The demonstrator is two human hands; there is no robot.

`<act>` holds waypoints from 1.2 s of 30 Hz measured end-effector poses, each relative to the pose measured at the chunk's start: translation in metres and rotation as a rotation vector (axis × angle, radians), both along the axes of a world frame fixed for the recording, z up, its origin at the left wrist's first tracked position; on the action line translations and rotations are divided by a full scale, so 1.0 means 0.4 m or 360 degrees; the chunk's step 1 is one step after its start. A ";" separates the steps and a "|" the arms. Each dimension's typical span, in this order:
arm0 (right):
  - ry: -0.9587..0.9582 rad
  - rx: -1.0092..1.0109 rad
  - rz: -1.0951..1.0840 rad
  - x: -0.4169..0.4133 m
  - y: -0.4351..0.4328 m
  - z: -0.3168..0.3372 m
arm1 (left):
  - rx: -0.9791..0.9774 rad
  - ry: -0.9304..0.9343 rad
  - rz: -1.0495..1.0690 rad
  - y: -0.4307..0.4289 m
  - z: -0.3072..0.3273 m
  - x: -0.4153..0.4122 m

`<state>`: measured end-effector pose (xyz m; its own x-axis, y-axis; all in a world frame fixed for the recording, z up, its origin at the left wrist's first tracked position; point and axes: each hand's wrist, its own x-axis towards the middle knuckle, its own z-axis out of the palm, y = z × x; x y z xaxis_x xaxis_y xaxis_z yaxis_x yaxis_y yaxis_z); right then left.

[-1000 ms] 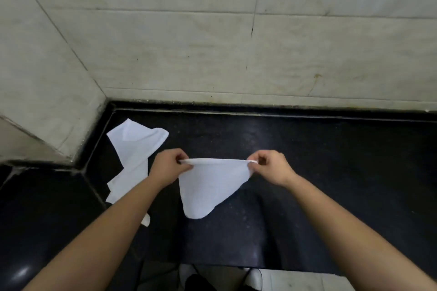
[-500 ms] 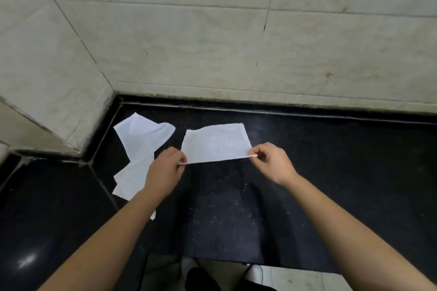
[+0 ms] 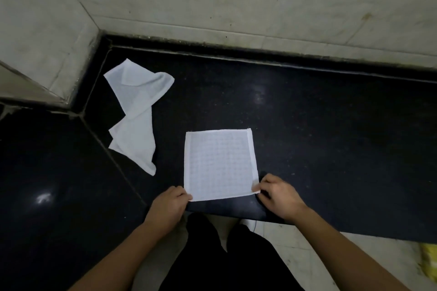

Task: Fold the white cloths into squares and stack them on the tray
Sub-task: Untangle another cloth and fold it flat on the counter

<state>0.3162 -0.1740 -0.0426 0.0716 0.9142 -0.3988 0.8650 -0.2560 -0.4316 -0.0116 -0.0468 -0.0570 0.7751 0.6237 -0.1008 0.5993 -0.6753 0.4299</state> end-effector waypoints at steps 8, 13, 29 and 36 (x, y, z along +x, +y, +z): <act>0.0720 0.0068 -0.0939 0.045 0.153 0.035 | -0.0793 -0.0314 0.0961 0.166 0.090 0.071; 0.0863 0.0019 -0.1287 0.065 0.273 0.031 | -0.1118 -0.0627 0.1494 0.264 0.096 0.162; 0.0486 -0.0041 -0.1431 0.060 0.346 -0.025 | -0.0772 -0.0473 0.1459 0.347 0.003 0.222; 0.0397 -0.0064 -0.1480 0.055 0.362 -0.020 | -0.0684 -0.0375 0.1407 0.351 -0.026 0.227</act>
<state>0.3384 -0.0292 -0.0505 0.6697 0.5199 -0.5303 0.1931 -0.8114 -0.5516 0.0791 0.0938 -0.0673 0.0817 0.9310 -0.3557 0.6782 0.2095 0.7044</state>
